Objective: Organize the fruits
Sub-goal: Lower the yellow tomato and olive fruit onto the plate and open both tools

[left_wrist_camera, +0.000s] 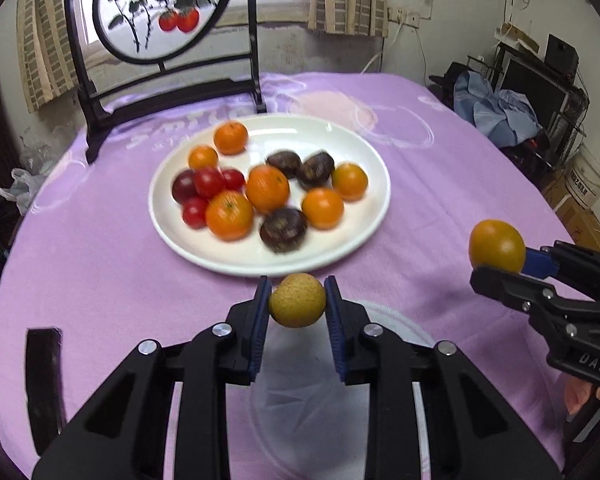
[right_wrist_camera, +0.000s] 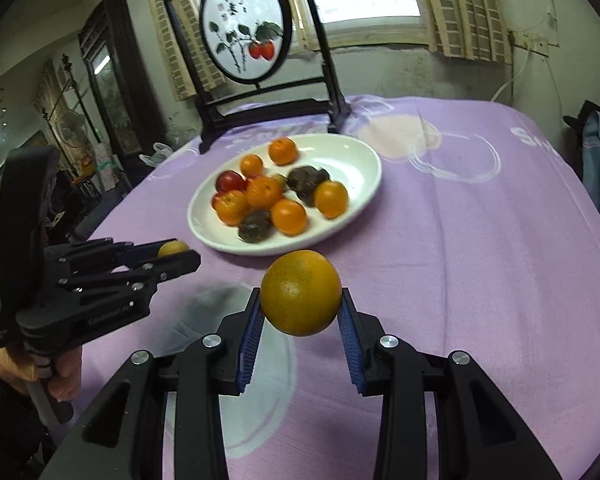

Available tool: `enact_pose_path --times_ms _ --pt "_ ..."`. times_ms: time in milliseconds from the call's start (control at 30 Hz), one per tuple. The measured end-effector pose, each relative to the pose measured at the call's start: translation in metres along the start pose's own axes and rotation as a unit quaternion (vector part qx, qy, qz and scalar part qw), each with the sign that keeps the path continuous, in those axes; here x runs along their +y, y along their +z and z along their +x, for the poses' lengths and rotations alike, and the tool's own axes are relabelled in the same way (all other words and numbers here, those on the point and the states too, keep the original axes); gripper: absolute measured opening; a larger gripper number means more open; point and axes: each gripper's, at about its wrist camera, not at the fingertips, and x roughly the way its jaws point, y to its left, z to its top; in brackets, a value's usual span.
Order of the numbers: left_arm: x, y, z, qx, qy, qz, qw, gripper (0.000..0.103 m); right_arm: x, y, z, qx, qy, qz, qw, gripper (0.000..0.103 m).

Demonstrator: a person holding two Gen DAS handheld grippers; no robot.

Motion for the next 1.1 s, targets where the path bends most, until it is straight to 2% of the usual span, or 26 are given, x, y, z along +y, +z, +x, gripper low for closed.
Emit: enact_pose_path --times_ms 200,400,700,800,867,1000,1100 --pt "0.019 0.034 -0.001 -0.026 0.008 -0.020 0.9994 0.026 0.014 0.040 0.014 -0.017 -0.011 -0.036 0.999 0.038" --pt "0.046 0.056 0.048 0.010 0.026 -0.068 0.9973 0.026 0.018 0.067 0.064 -0.002 -0.020 -0.040 0.999 0.038" --pt "0.064 0.083 0.093 0.022 0.050 -0.084 0.9949 0.027 0.020 0.086 0.125 0.032 -0.025 -0.049 0.998 0.039" --pt "0.062 0.085 0.095 0.023 0.071 -0.085 0.9936 0.056 0.017 0.085 0.131 0.039 -0.027 -0.037 0.998 0.041" --pt "0.059 0.084 0.091 0.016 0.083 -0.082 0.9930 0.060 0.016 0.082 0.125 0.031 -0.030 -0.033 0.999 0.054" --pt "0.057 0.078 0.080 0.008 0.075 -0.089 0.9932 0.061 0.019 0.078 0.103 0.014 -0.039 -0.049 0.998 0.057" --pt "0.054 0.072 0.069 0.002 0.071 -0.101 0.9924 0.066 0.019 0.073 0.085 0.007 -0.047 -0.051 0.998 0.070"
